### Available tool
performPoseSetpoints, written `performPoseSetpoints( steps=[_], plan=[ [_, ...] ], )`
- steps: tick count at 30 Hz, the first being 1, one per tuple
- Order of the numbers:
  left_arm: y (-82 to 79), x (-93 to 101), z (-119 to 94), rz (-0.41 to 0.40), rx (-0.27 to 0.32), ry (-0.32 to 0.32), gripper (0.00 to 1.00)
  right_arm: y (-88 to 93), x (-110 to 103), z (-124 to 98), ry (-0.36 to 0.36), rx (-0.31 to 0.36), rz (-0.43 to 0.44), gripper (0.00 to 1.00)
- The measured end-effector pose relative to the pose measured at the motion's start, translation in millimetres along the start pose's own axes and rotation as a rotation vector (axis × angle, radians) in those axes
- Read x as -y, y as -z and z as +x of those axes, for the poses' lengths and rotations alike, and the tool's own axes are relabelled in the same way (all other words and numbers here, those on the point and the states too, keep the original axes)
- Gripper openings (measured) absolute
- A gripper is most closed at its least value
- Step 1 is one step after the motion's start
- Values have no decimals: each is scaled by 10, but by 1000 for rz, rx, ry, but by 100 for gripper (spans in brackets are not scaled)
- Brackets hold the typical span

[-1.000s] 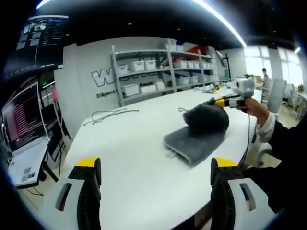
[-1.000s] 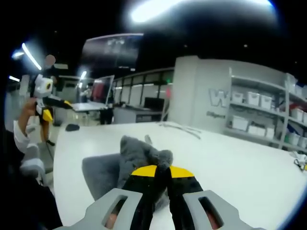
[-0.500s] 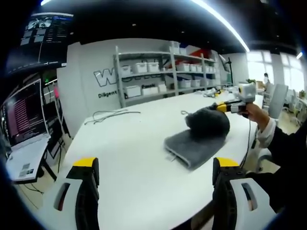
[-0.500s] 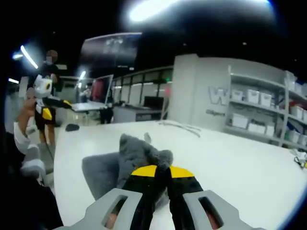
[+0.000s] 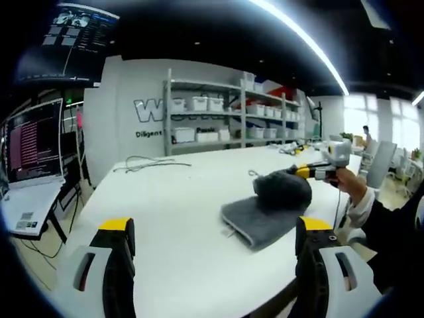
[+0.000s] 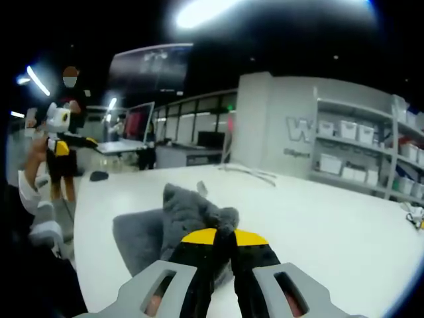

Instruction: Open the folded towel by lifting each exposed corner and separating the folded layers until the towel lies flat within the target outline without major curled edges

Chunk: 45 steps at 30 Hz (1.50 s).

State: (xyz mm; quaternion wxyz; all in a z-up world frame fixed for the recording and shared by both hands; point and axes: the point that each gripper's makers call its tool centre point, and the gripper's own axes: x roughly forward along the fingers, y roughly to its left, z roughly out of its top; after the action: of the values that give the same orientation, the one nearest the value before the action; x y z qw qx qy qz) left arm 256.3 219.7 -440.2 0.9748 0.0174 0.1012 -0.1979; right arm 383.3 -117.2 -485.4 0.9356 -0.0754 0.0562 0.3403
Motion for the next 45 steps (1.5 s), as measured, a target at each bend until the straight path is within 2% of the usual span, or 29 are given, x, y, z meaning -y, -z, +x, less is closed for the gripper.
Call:
performPoseSetpoints(
  steps=[25, 31, 36, 41, 45],
  plan=[
    [-27, 25, 32, -17, 12, 15, 100, 56, -32, -33, 11, -8, 31, 4],
    [-82, 60, 30, -41, 39, 35, 100, 64, -50, -48, 12, -8, 34, 4],
    [-82, 66, 31, -41, 38, 37, 100, 69, -71, -65, 12, -7, 35, 4],
    [-104, 109, 37, -68, 51, 69, 100, 80, -84, -74, 13, -8, 37, 4],
    [-111, 140, 34, -73, 56, 80, 100, 74, -17, -54, 13, -9, 38, 4]
  ],
)
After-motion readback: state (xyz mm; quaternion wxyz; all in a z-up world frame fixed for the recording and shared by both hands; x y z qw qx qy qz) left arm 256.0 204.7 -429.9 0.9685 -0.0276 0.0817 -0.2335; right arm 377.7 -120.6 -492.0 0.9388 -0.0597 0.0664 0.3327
